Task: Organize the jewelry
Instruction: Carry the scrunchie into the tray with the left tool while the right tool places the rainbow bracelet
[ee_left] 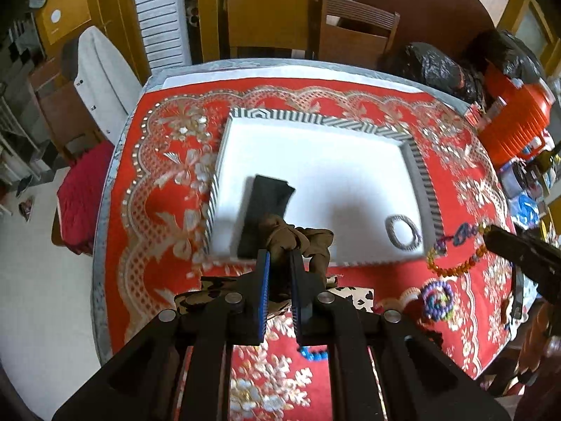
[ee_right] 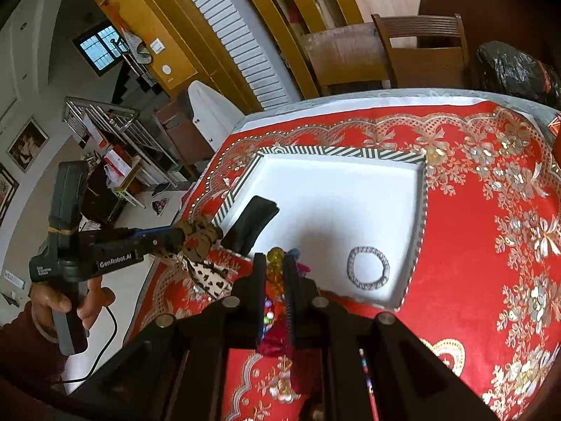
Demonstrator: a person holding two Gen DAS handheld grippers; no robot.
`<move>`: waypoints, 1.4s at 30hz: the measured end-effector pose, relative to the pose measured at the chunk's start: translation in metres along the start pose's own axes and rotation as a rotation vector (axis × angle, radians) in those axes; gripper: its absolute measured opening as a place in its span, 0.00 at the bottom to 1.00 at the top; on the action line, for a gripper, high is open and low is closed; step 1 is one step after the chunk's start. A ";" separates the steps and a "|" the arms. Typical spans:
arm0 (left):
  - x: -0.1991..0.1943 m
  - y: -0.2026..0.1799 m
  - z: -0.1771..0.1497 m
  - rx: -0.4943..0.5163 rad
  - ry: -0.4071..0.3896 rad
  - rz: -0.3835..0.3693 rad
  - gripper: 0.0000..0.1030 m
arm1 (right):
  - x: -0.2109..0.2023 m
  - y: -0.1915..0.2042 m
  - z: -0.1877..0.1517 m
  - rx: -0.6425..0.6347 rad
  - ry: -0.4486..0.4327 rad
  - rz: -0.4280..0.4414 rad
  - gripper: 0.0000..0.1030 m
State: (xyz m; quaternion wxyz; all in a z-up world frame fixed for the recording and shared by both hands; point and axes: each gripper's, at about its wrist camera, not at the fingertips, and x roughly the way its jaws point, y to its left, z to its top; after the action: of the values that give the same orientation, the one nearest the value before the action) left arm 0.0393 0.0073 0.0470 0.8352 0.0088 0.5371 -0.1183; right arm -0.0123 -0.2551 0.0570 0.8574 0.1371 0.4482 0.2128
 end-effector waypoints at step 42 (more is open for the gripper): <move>0.160 0.043 0.123 -0.173 0.111 -0.040 0.03 | 0.121 -0.065 0.002 0.215 0.154 -0.178 0.33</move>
State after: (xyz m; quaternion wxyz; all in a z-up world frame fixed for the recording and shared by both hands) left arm 0.2215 0.0012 -0.0491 0.7992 -0.0676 0.5908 -0.0877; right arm 0.0667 -0.2531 -0.0557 0.8163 0.1712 0.5432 0.0965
